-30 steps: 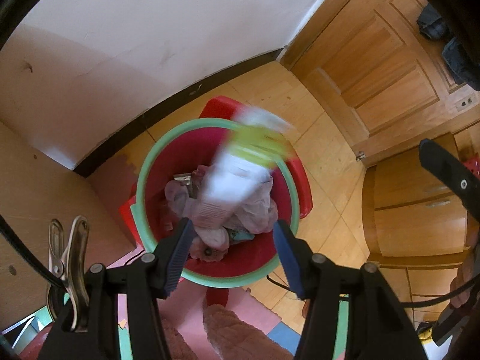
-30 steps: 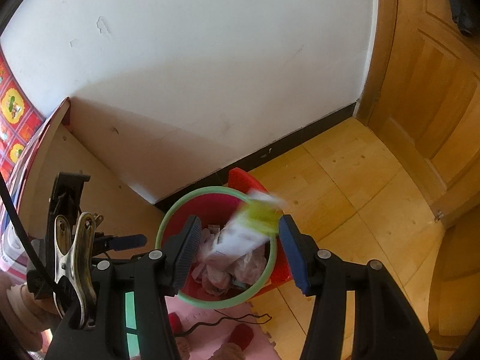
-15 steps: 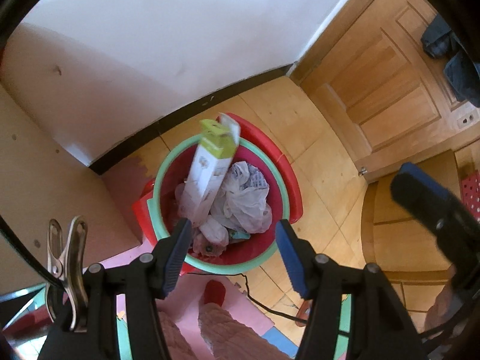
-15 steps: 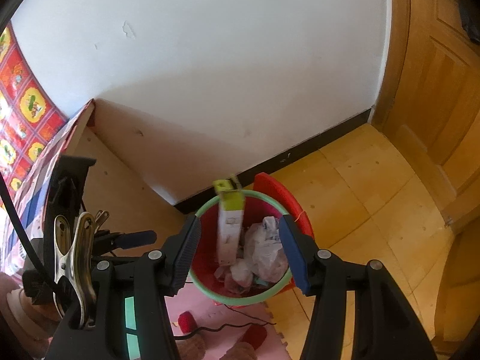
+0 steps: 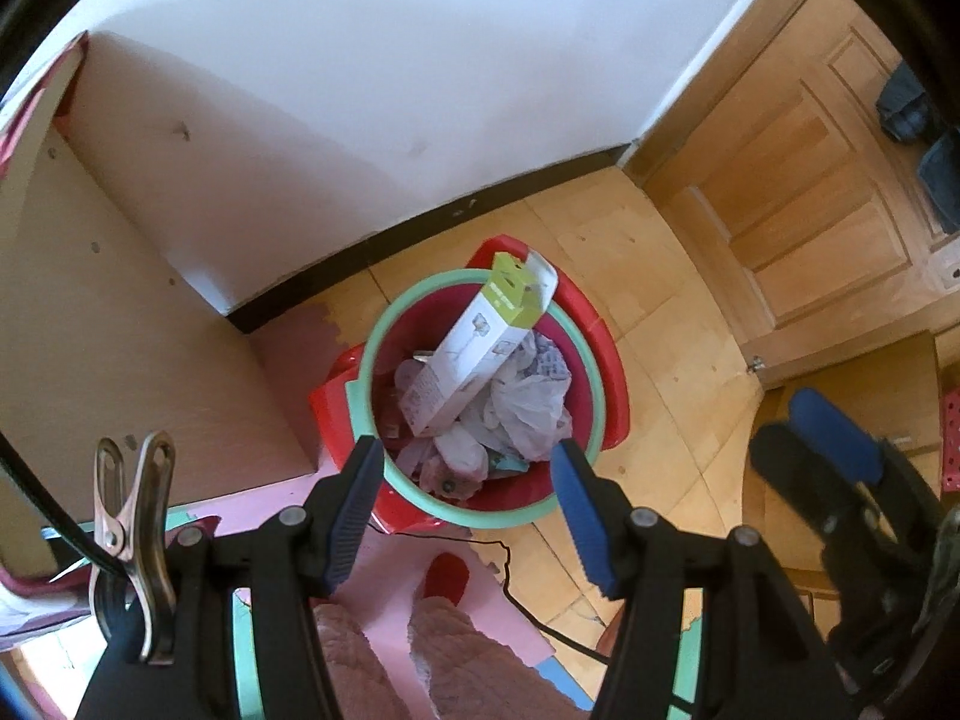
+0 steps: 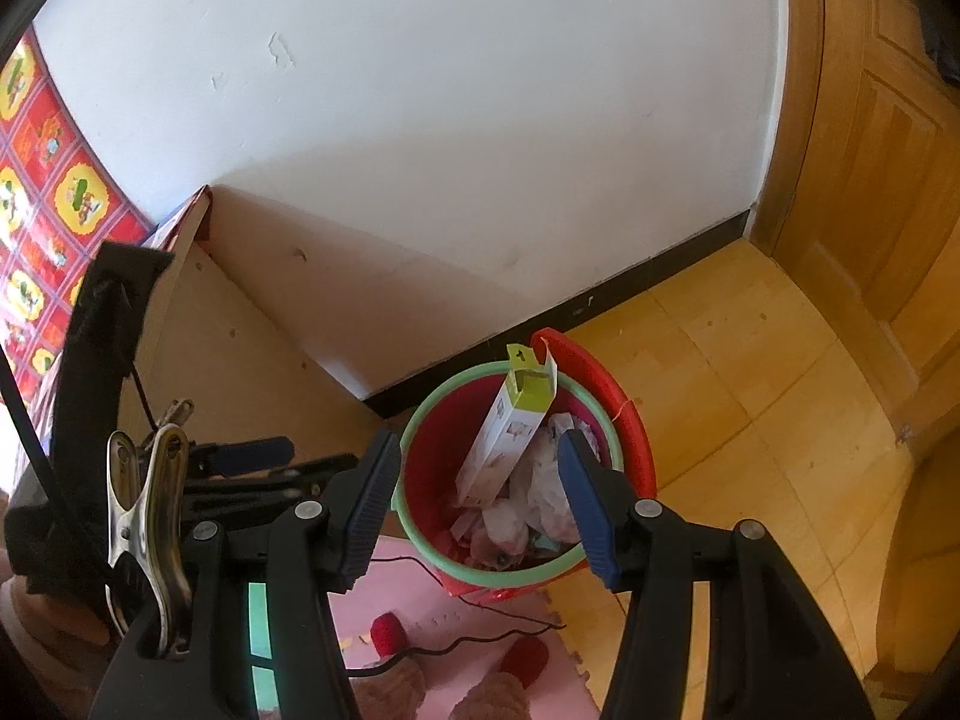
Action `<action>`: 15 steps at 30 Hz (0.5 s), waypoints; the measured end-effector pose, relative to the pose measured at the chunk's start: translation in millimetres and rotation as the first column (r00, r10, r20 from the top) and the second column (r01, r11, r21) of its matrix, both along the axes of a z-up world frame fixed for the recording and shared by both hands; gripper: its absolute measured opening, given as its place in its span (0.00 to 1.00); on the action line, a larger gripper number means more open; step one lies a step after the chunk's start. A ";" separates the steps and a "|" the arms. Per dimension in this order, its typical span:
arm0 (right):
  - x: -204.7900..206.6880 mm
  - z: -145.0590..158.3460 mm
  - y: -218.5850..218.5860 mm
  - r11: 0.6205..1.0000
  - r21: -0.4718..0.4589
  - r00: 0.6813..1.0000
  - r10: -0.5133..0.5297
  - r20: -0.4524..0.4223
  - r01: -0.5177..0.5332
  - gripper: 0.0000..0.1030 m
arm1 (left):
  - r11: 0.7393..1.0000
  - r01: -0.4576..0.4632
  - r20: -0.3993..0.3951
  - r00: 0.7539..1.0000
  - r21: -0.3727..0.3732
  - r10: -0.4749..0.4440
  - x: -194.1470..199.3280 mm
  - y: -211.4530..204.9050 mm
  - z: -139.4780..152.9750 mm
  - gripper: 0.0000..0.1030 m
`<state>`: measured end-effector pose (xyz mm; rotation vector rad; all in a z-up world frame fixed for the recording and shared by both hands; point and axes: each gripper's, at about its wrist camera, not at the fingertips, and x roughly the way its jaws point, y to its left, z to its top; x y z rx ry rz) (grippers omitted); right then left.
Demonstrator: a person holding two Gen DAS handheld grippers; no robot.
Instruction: Collect trash
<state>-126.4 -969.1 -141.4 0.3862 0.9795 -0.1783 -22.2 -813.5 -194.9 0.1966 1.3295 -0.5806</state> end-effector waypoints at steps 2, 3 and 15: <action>-0.3 -1.1 2.2 1.000 0.002 1.000 0.003 -0.005 -0.003 0.55 | 1.000 -0.008 0.007 1.000 0.002 0.008 0.5 0.7 0.8 0.59; -0.5 -1.5 3.4 1.000 0.002 1.000 0.005 -0.007 -0.004 0.55 | 1.000 -0.011 0.011 1.000 0.003 0.011 0.2 0.8 1.6 0.59; -6.3 -4.1 11.2 1.000 0.009 1.000 0.009 -0.014 -0.009 0.55 | 1.000 -0.015 0.032 0.999 0.020 0.014 -7.2 6.4 5.4 0.59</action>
